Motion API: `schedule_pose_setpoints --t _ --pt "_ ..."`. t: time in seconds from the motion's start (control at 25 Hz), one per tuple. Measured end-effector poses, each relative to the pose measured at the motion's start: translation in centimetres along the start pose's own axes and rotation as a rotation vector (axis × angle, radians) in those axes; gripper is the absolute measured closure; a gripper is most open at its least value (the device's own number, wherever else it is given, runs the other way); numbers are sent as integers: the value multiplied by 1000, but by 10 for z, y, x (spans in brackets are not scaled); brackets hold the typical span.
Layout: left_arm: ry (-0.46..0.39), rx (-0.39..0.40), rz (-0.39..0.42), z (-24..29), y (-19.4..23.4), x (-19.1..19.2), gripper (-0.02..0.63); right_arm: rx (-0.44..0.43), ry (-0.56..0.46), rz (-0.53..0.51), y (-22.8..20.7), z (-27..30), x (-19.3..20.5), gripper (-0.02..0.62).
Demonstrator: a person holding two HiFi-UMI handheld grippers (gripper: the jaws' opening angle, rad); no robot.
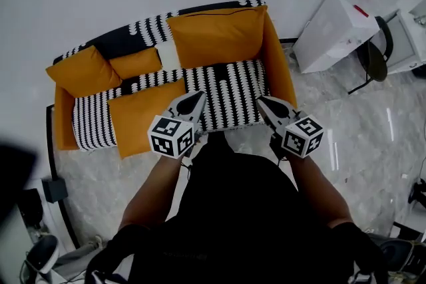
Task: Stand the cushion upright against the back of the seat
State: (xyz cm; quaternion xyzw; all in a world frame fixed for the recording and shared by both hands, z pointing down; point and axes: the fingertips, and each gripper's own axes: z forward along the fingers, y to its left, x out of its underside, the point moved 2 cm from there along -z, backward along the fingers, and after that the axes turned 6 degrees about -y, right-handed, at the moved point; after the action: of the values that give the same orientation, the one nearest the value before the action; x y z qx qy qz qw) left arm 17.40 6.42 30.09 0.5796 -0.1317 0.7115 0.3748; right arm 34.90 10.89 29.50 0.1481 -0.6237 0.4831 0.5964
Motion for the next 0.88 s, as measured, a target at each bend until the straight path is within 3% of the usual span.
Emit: schedule_pose_setpoints --t 0.28,0.56,0.88 --pt "22 -36 40 -56 -32 20 589 -21 -15 -2 35 -31 21 557" --pt "20 -102 75 -102 -27 17 589 -64 -7 -12 65 -33 31 555" --pt "8 -184 48 -163 4 25 589 -144 37 16 109 7 57 555"
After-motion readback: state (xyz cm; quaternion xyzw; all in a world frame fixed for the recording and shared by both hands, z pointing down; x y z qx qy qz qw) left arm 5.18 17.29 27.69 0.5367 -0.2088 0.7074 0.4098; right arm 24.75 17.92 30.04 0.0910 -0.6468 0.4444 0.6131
